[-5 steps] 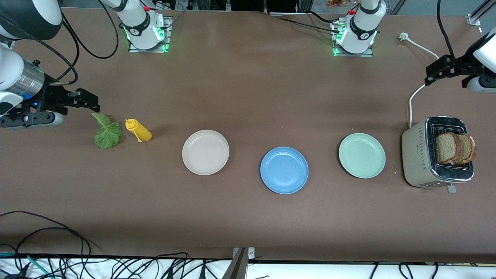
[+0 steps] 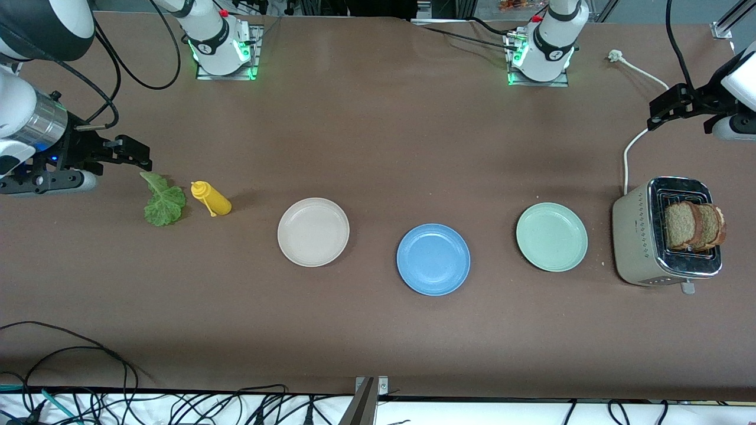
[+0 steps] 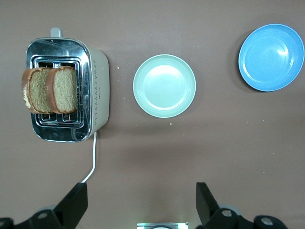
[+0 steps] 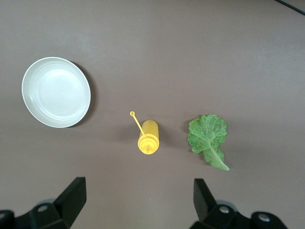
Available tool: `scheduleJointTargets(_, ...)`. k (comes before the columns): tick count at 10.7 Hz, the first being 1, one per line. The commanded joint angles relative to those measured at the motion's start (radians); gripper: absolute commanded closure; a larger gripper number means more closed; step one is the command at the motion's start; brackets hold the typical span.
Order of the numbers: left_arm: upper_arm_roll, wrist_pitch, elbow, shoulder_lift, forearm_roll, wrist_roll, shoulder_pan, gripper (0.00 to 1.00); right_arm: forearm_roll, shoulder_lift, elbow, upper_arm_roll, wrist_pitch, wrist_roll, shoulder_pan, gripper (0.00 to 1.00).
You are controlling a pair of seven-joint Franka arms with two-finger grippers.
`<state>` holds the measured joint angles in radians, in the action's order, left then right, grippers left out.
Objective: Make sandwich in blue plate with both arms
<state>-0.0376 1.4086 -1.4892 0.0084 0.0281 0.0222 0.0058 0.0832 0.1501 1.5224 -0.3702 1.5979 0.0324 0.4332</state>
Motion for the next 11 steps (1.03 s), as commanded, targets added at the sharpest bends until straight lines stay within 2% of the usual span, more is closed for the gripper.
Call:
scheduleJointTargets(1, 0.008, -0.023, 0.032, 0.013, -0.014, -0.005, -0.006, 0.0, 0.012, 0.008, -0.019, 0.002, -0.015, -0.014, -0.004, 0.0)
scheduleJointTargets(11, 0.01, -0.023, 0.032, 0.013, -0.014, -0.005, -0.004, 0.0, 0.006, 0.023, -0.011, 0.004, -0.018, -0.017, -0.001, 0.0)
